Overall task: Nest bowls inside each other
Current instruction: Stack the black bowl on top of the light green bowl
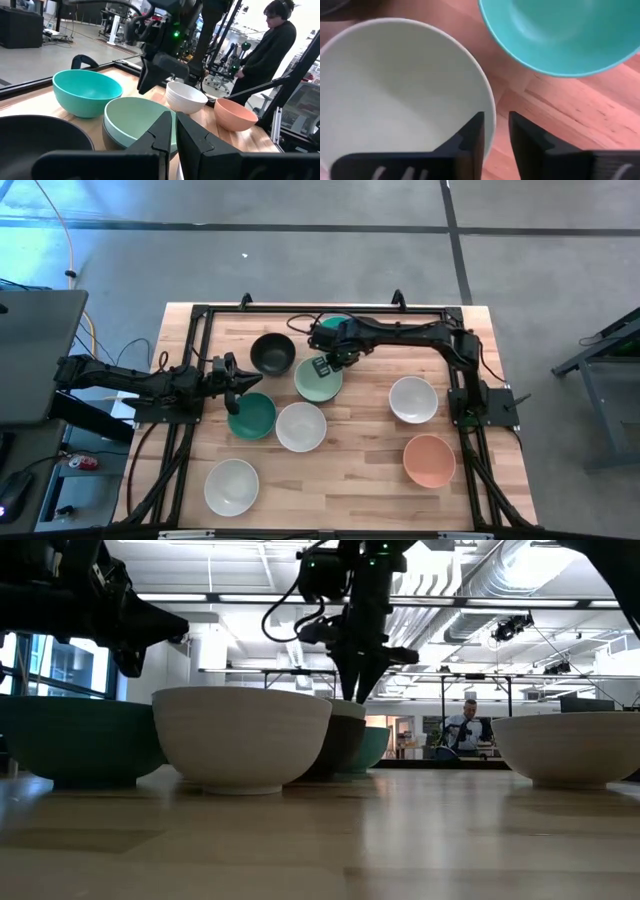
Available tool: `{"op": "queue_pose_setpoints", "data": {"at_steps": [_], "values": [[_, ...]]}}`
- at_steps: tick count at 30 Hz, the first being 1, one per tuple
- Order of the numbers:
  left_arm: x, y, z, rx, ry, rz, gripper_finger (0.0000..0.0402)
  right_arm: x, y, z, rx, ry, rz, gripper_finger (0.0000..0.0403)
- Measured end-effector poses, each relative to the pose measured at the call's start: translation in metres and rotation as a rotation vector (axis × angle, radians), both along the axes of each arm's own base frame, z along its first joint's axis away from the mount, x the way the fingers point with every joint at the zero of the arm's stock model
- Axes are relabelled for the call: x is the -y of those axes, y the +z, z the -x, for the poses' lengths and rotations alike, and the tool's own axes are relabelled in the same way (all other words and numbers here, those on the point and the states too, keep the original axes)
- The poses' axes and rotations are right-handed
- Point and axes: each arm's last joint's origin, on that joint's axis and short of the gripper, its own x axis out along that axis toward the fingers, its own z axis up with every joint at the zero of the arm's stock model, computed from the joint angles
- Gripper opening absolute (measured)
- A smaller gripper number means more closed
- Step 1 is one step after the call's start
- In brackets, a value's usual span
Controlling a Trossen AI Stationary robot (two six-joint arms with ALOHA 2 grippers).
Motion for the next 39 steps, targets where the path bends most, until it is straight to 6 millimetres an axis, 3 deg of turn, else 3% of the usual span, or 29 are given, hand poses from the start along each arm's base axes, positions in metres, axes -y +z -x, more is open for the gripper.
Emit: {"op": "queue_pose_setpoints", "data": {"at_steps": [6, 14, 20, 26, 30, 33, 39], "values": [[0.0, -0.001, 0.0, -0.001, 0.009, 0.04, 0.0015, -0.015, 0.02, 0.009, 0.007, 0.107, 0.019, 0.0108], [-0.004, -0.007, 0.002, -0.055, 0.163, 0.069, 0.0015, -0.034, 0.078, 0.028, 0.178, 0.265, 0.2, 0.0115], [-0.014, 0.011, 0.003, -0.182, 0.292, 0.11, 0.0015, -0.042, 0.127, 0.058, 0.301, 0.31, 0.346, 0.0115], [-0.027, 0.039, 0.013, -0.325, 0.43, 0.159, 0.0016, -0.044, 0.161, 0.091, 0.395, 0.327, 0.396, 0.0115], [-0.035, 0.055, 0.02, -0.423, 0.454, 0.148, 0.0036, -0.046, 0.177, 0.108, 0.432, 0.365, 0.434, 0.0115], [-0.04, 0.061, 0.02, -0.521, 0.378, 0.076, 0.0063, -0.047, 0.184, 0.119, 0.434, 0.416, 0.454, 0.0115], [-0.052, 0.055, 0.014, -0.679, 0.232, -0.034, 0.012, -0.05, 0.194, 0.131, 0.462, 0.526, 0.474, 0.0115]]}}
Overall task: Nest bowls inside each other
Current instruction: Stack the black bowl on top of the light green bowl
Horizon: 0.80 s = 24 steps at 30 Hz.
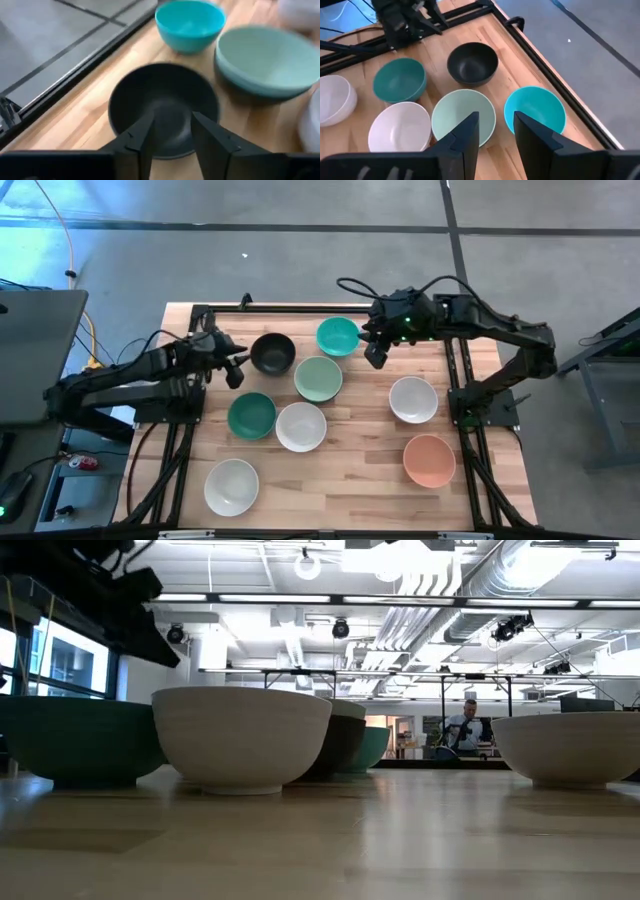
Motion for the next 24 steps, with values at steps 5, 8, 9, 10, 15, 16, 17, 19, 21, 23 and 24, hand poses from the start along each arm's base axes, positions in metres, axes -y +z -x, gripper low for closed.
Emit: {"op": "queue_pose_setpoints", "data": {"at_steps": [5, 8, 9, 10, 15, 16, 17, 19, 21, 23, 24], "values": [[-0.013, -0.009, -0.003, -0.114, 0.021, -0.018, 0.0149, -0.001, 0.002, 0.002, 0.007, 0.013, -0.006, 0.0115], [-0.022, -0.008, -0.003, -0.166, 0.062, -0.013, 0.0152, -0.001, 0.001, 0.002, 0.005, 0.019, -0.011, 0.0115], [-0.026, -0.005, -0.003, -0.175, 0.082, -0.007, 0.0152, -0.001, 0.001, 0.003, 0.001, 0.019, -0.012, 0.0115], [-0.03, -0.002, -0.003, -0.187, 0.102, 0.003, 0.0151, -0.001, 0.001, 0.003, -0.001, 0.019, -0.012, 0.0115], [-0.055, 0.014, -0.006, -0.2, 0.125, 0.136, 0.015, -0.001, 0.001, 0.003, -0.004, 0.019, -0.012, 0.0115], [-0.061, 0.016, -0.008, -0.206, 0.119, 0.178, 0.015, -0.001, 0.001, 0.003, -0.004, 0.021, -0.014, 0.0115], [-0.066, 0.017, -0.009, -0.217, 0.113, 0.225, 0.015, -0.002, 0.001, 0.003, -0.006, 0.03, -0.015, 0.0115], [-0.078, 0.021, -0.014, -0.245, 0.094, 0.298, 0.015, -0.002, 0.0, 0.003, -0.014, 0.066, -0.015, 0.0115], [-0.088, 0.024, -0.02, -0.291, 0.066, 0.348, 0.015, -0.003, 0.0, 0.003, -0.016, 0.107, -0.022, 0.0115], [-0.098, 0.025, -0.027, -0.34, 0.036, 0.379, 0.015, -0.004, 0.0, 0.003, -0.016, 0.138, -0.036, 0.0115], [-0.102, 0.026, -0.031, -0.354, 0.025, 0.383, 0.015, -0.005, 0.0, 0.002, -0.017, 0.154, -0.038, 0.0115]]}}
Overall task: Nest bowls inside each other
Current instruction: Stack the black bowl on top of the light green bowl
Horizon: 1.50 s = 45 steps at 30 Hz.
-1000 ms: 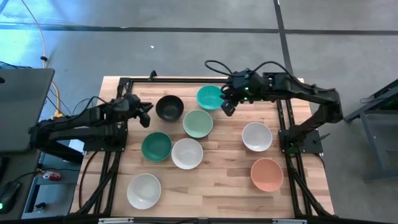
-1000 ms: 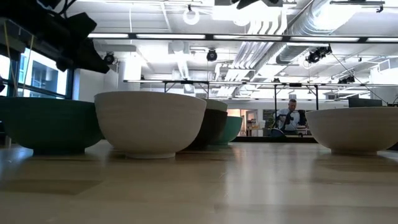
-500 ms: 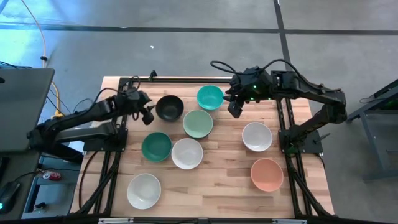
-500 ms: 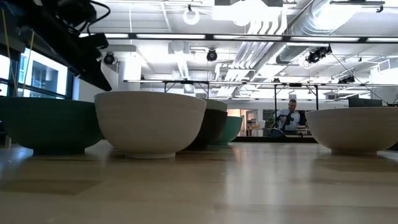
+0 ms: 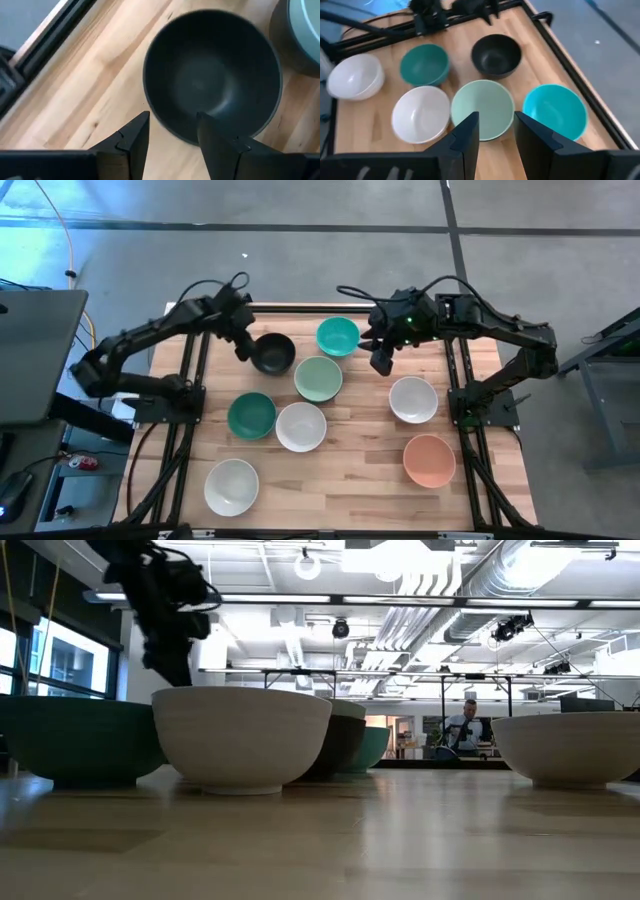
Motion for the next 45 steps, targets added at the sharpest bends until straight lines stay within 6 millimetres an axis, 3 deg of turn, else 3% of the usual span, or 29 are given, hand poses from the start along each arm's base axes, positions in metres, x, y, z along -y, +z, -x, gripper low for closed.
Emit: {"op": "queue_pose_setpoints", "data": {"at_steps": [6, 12, 18, 28, 33, 39, 45], "values": [[-0.026, 0.006, -0.021, -0.034, -0.046, 0.0, 0.015, -0.001, -0.001, 0.002, -0.024, 0.06, 0.009, 0.0115], [-0.043, -0.011, -0.033, -0.169, -0.091, 0.067, 0.015, -0.002, 0.003, 0.01, -0.022, 0.067, 0.017, 0.0115], [-0.05, -0.034, -0.04, -0.235, -0.113, 0.135, 0.015, -0.003, 0.011, 0.023, 0.01, 0.07, 0.027, 0.0115], [-0.057, -0.05, -0.045, -0.275, -0.108, 0.154, 0.0145, -0.004, 0.019, 0.035, 0.051, 0.057, 0.034, 0.0115], [-0.059, -0.054, -0.046, -0.282, -0.106, 0.165, 0.0106, -0.003, 0.019, 0.035, 0.048, 0.042, 0.051, 0.0114], [-0.058, -0.053, -0.046, -0.271, -0.115, 0.17, 0.0012, -0.003, 0.019, 0.035, 0.045, 0.025, 0.069, 0.0114], [-0.058, -0.053, -0.046, -0.269, -0.112, 0.175, 0.0005, -0.003, 0.019, 0.035, 0.043, 0.033, 0.082, 0.0114]]}}
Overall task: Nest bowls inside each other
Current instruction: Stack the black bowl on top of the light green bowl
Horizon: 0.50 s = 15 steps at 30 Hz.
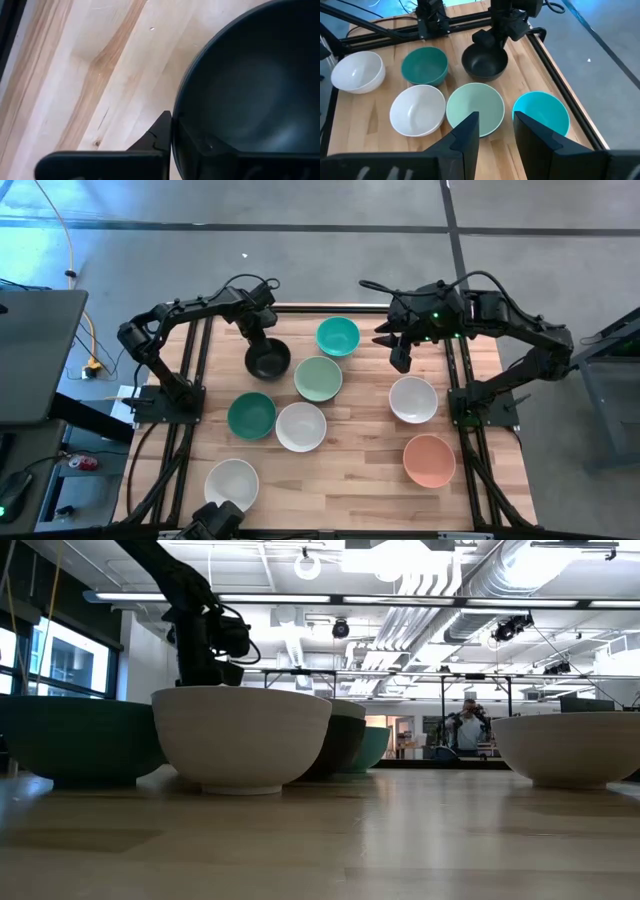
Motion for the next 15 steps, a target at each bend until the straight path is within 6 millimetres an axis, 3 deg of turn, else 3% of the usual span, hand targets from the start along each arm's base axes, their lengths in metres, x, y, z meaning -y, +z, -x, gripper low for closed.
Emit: {"op": "queue_pose_setpoints", "data": {"at_steps": [7, 15], "values": [[-0.004, 0.014, -0.004, 0.017, 0.004, -0.012, 0.0002, 0.001, 0.0, 0.0, -0.001, -0.015, 0.012, 0.0114], [-0.018, 0.074, -0.015, 0.082, 0.008, -0.088, 0.0001, 0.001, 0.0, 0.0, -0.001, -0.015, 0.012, 0.0114]]}}
